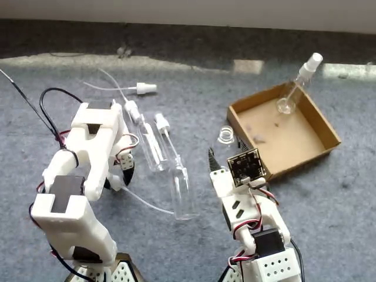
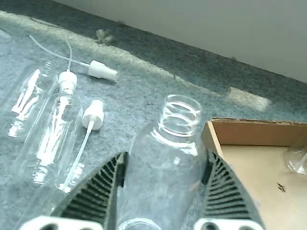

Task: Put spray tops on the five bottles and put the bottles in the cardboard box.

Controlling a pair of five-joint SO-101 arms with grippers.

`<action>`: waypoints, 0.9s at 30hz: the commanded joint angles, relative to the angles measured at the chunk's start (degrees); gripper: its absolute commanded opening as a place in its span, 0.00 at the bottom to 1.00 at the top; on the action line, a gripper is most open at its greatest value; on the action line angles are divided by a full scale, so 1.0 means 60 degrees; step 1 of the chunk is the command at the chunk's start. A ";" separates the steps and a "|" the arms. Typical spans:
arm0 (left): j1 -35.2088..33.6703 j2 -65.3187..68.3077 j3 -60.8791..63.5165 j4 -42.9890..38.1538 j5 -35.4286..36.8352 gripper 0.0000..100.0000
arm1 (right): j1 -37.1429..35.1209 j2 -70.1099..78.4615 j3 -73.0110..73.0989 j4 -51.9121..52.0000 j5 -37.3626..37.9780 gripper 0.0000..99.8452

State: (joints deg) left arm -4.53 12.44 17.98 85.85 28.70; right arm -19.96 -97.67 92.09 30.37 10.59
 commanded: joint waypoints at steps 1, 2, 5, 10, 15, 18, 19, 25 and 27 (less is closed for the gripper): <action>0.0154 -0.1062 -0.1136 0.0513 -0.1421 0.01 | 0.0110 -0.0139 -0.0066 -0.0198 -0.0015 0.11; 0.0125 -0.1121 -0.1267 0.0513 -0.2081 0.01 | 0.0110 -0.0139 -0.0066 -0.0198 -0.0015 0.11; 0.0110 -0.1165 -0.1473 0.0469 -0.3912 0.01 | 0.0110 -0.0139 -0.0066 -0.0198 -0.0015 0.11; 0.0110 -0.1136 -0.1370 0.0147 -0.6330 0.02 | 0.0110 -0.0139 -0.0051 -0.0198 -0.0015 0.11; 0.0110 -0.1136 -0.1341 -0.0337 -0.9128 0.02 | 0.0110 -0.0139 -0.0037 -0.0198 -0.0015 0.11; 0.0066 -0.1136 -0.1018 -0.0733 -0.9495 0.02 | 0.0081 -0.0139 0.0198 -0.0242 -0.0015 0.11; -0.0051 -0.1136 -0.0842 -0.0894 -0.9509 0.02 | 0.0066 -0.0139 0.0271 -0.0242 -0.0015 0.11; -0.1033 -0.1136 -0.0198 -0.1978 -0.9524 0.02 | 0.0066 -0.0154 0.0286 -0.0242 -0.0015 0.11; -0.1194 -0.1136 -0.0125 -0.2051 -0.9524 0.02 | 0.0066 -0.0154 0.0286 -0.0242 -0.0015 0.11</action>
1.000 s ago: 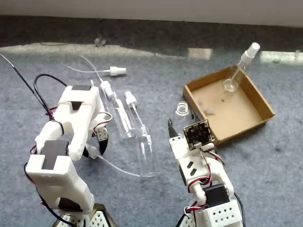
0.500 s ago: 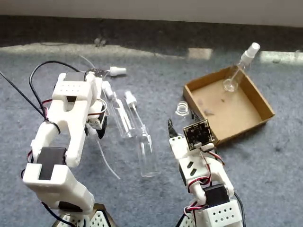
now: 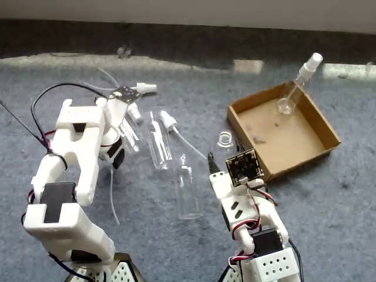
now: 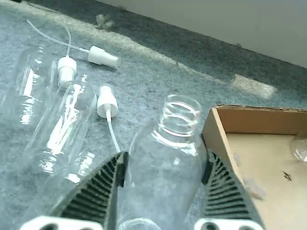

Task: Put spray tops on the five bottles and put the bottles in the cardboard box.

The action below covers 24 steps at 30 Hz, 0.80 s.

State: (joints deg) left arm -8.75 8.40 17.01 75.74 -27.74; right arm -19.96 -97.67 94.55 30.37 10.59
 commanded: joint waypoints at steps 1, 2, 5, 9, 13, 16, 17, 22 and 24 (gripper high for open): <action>-0.0535 -0.0462 0.0037 -0.0337 -0.0117 0.03 | 0.0066 -0.0154 -0.0125 -0.0242 -0.0015 0.11; -0.0535 -0.0462 0.0037 -0.0308 -0.0117 0.04 | 0.0066 -0.0154 -0.0125 -0.0242 -0.0015 0.11; -0.0593 -0.0462 0.0037 -0.0308 -0.0117 0.11 | 0.0066 -0.0154 -0.0125 -0.0242 -0.0015 0.11; -0.0740 -0.0476 0.0007 -0.0293 -0.0073 0.15 | 0.0066 -0.0154 -0.0125 -0.0242 -0.0015 0.11; -0.0799 -0.0549 -0.0007 -0.0220 0.0176 0.15 | 0.0066 -0.0154 -0.0125 -0.0242 -0.0015 0.11; -0.0799 -0.0549 -0.0110 0.0220 0.1597 0.15 | 0.0066 -0.0154 -0.0125 -0.0242 -0.0015 0.11; -0.0784 -0.0535 -0.0212 0.0337 0.2110 0.15 | 0.0066 -0.0154 -0.0125 -0.0242 -0.0015 0.11; -0.0784 -0.0476 -0.0403 0.0381 0.3780 0.15 | 0.0066 -0.0154 -0.0125 -0.0242 -0.0015 0.11; -0.0784 -0.0462 -0.0374 0.0381 0.4000 0.15 | 0.0066 -0.0154 -0.0125 -0.0242 -0.0015 0.11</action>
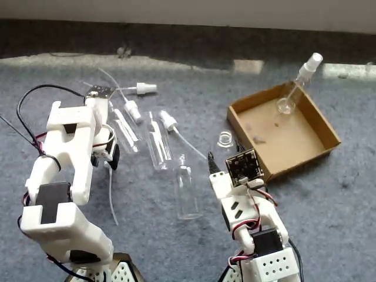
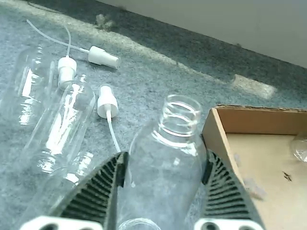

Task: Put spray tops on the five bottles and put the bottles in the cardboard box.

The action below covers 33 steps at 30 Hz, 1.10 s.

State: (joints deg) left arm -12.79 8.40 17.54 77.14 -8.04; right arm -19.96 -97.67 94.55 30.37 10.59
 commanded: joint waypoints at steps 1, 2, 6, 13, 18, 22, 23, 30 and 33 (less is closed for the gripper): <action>-0.0095 -0.0462 -0.0462 0.0147 0.0718 0.15 | 0.0066 -0.0154 -0.0125 -0.0242 -0.0015 0.11; -0.0066 -0.0462 -0.0462 0.0132 0.0733 0.15 | 0.0066 -0.0154 -0.0125 -0.0242 -0.0015 0.11; -0.0051 -0.0462 -0.0535 0.0132 0.0733 0.15 | 0.0066 -0.0154 -0.0125 -0.0242 -0.0015 0.11; -0.0022 -0.0549 -0.0623 0.0161 0.0747 0.15 | 0.0066 -0.0154 -0.0125 -0.0242 -0.0015 0.11; 0.0374 -0.0491 -0.1106 0.0220 0.0747 0.15 | 0.0066 -0.0154 -0.0125 -0.0242 -0.0015 0.11; 0.0564 -0.0476 -0.1121 0.0147 0.0747 0.15 | 0.0081 -0.0154 -0.0125 -0.0242 -0.0015 0.11; 0.0564 -0.0462 -0.1092 0.0147 0.0747 0.15 | 0.0081 -0.0154 -0.0125 -0.0242 -0.0015 0.11; 0.0564 -0.0447 -0.1048 -0.0044 0.0747 0.15 | 0.0081 -0.0154 -0.0125 -0.0242 -0.0015 0.11; 0.0579 -0.0447 -0.0667 -0.0615 0.0747 0.15 | 0.0095 -0.0154 -0.0125 -0.0242 -0.0015 0.11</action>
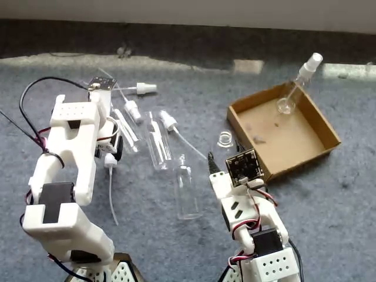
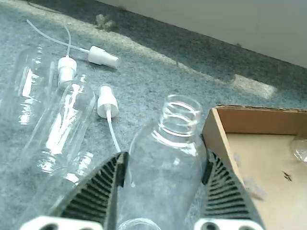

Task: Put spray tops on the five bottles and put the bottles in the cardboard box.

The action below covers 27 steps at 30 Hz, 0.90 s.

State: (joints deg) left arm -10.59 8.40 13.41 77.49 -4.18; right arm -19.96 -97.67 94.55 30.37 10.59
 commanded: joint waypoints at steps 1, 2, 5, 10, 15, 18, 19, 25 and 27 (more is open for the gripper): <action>0.0212 -0.0447 0.0227 -0.0894 0.0103 0.15 | 0.0095 -0.0154 -0.0125 -0.0242 -0.0015 0.11; 0.0212 -0.0447 0.0418 -0.1114 0.0103 0.15 | 0.0095 -0.0154 -0.0125 -0.0242 -0.0015 0.11; 0.0183 -0.0447 0.0901 -0.1626 0.0103 0.15 | 0.0095 -0.0154 -0.0125 -0.0242 -0.0015 0.11; 0.0212 -0.0447 0.1179 -0.2110 0.0103 0.15 | 0.0095 -0.0154 -0.0125 -0.0242 -0.0015 0.11; 0.0212 -0.0447 0.1179 -0.2227 0.0103 0.15 | 0.0095 -0.0154 -0.0125 -0.0242 -0.0015 0.11; 0.0212 -0.0447 0.1194 -0.2227 0.0103 0.15 | 0.0095 -0.0154 -0.0125 -0.0242 -0.0015 0.11; 0.0212 -0.0447 0.1194 -0.2227 0.0103 0.15 | 0.0095 -0.0154 -0.0125 -0.0242 -0.0015 0.11; 0.0227 -0.0447 0.1692 -0.2212 0.0088 0.15 | 0.0095 -0.0154 -0.0125 -0.0242 -0.0015 0.11; 0.0212 -0.0447 0.1751 -0.2212 0.0088 0.15 | 0.0095 -0.0154 -0.0125 -0.0242 -0.0015 0.11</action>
State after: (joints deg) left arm -10.51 8.40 23.78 64.75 -4.18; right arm -19.96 -97.67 94.55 30.37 10.59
